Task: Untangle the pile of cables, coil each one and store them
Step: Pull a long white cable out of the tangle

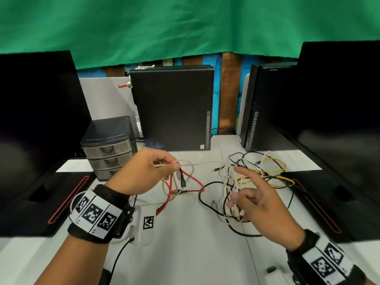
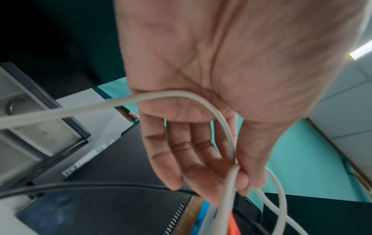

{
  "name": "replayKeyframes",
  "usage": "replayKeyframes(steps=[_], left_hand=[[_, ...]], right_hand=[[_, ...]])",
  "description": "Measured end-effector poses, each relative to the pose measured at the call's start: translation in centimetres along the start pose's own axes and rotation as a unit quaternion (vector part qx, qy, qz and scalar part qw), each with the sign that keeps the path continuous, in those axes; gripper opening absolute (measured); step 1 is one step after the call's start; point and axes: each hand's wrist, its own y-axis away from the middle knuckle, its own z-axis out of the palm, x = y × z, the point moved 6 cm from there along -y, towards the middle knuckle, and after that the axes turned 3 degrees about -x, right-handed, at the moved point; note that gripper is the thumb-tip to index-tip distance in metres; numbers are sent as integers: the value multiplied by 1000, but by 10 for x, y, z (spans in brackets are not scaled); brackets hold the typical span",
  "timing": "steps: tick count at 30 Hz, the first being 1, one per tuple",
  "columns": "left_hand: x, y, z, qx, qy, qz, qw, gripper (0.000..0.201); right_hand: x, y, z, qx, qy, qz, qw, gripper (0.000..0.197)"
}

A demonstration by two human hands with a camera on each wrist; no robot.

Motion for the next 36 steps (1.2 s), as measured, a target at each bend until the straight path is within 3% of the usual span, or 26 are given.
replayKeyframes(steps=[2, 7, 12, 16, 21, 26, 28, 30, 34, 36], left_hand=[[0, 0, 0, 1, 27, 2, 1000, 6], [-10, 0, -16, 47, 50, -1, 998, 23], [-25, 5, -54, 175, 127, 2, 976, 13], [-23, 12, -64, 209, 179, 5, 961, 13], [-8, 12, -59, 204, 165, 51, 964, 19], [3, 16, -64, 220, 217, 87, 947, 23], [10, 17, -70, 218, 256, 93, 937, 23], [22, 10, -78, 194, 243, 93, 946, 22], [46, -2, -81, 71, 111, 64, 989, 15], [49, -2, -76, 14, 70, 47, 996, 14]], right_hand=[[-4, 0, -3, 16, -8, -17, 1000, 49], [-4, -1, -8, 45, -17, -13, 999, 33], [21, -6, -4, 25, 13, 42, 999, 18], [39, -5, 6, -33, 21, 97, 995, 15], [46, 3, 27, -134, 83, 141, 977, 9], [32, 8, 37, -143, 56, 121, 981, 9], [13, 5, 37, -110, 45, 82, 990, 8], [-13, -6, 37, -54, 42, 20, 997, 8], [-65, -29, 54, 18, 22, -79, 996, 7], [-74, -39, 69, 27, 21, -78, 996, 4]])
